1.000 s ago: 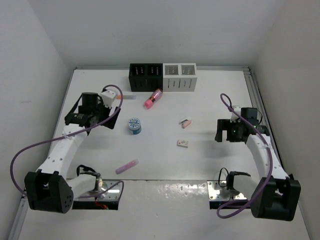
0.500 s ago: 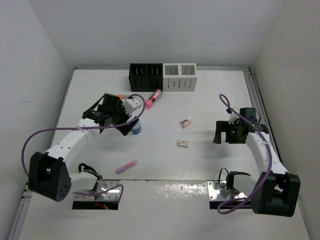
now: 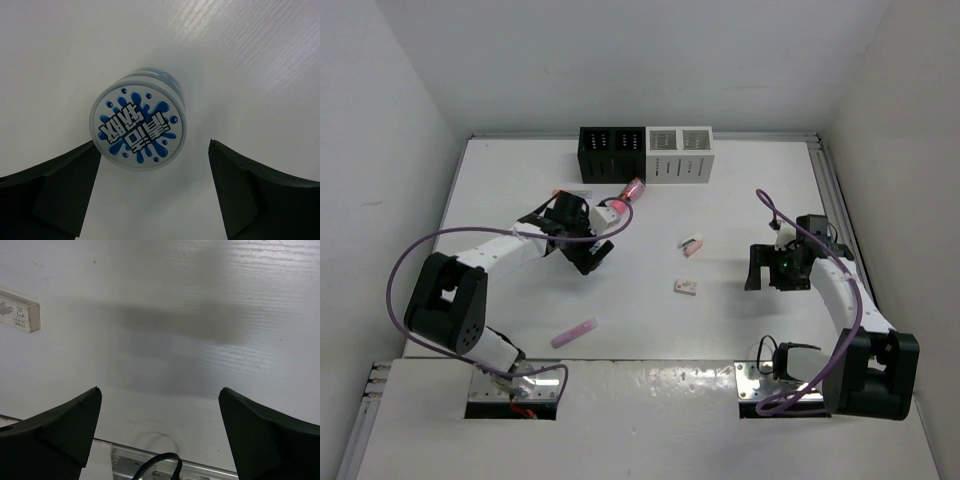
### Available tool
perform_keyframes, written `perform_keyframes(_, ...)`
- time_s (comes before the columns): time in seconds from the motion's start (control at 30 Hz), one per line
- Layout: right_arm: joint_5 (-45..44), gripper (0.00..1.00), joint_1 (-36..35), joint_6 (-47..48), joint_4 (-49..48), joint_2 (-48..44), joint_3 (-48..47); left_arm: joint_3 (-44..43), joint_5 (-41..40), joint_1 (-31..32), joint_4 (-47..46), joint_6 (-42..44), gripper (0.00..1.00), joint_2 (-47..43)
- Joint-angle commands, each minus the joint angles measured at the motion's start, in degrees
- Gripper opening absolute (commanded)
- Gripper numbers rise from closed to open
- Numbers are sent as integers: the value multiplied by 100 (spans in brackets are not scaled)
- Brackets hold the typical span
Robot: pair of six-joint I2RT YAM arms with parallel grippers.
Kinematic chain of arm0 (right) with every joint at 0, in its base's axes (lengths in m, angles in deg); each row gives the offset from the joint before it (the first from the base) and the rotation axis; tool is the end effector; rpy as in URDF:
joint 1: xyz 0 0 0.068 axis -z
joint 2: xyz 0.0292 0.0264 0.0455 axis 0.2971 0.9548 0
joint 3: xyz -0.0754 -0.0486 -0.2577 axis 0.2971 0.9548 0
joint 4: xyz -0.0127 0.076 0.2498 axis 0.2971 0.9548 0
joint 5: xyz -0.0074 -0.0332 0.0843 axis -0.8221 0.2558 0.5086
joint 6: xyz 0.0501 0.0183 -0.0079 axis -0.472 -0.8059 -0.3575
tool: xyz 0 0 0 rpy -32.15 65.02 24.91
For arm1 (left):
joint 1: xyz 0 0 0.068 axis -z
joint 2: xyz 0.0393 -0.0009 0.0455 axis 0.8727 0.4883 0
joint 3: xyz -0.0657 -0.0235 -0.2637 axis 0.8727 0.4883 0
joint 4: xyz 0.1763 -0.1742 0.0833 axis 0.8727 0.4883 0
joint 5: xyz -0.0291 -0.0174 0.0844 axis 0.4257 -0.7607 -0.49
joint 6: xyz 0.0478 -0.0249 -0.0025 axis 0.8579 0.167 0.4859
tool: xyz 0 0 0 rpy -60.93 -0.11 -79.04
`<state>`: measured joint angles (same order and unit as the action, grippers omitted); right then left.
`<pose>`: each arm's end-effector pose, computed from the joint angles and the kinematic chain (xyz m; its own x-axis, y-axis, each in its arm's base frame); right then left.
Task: Sort the stationery into containers
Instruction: Grab a piece of stationery with the left arm
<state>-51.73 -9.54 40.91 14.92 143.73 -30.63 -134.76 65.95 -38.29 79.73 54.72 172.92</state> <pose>0.1963 -0.0182 0.1882 -0.9201 0.1622 -0.3564 0.0799 0.9688 0.2348 0.2718 -0.1192 0.2032 -0.5659 0.6076 -0.5572 0.7049 0.7071 0.0551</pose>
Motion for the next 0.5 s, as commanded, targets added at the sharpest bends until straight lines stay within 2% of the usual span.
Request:
perform_keyframes(0.0, 59, 98, 16, -20, -26, 73, -236, -257, -95, 46, -306, -19, 94, 202)
perform_keyframes(0.27, 59, 98, 16, -29, -26, 214, -289, -328, 28, -24, -482, 25, 89, 360)
perform_keyframes(0.43, 50, 97, 16, -37, -70, 311, -306, -354, 212, -130, -535, 51, 77, 431)
perform_keyframes(0.47, 41, 97, 25, -55, -79, 346, -315, -380, 256, -156, -518, 60, 71, 457)
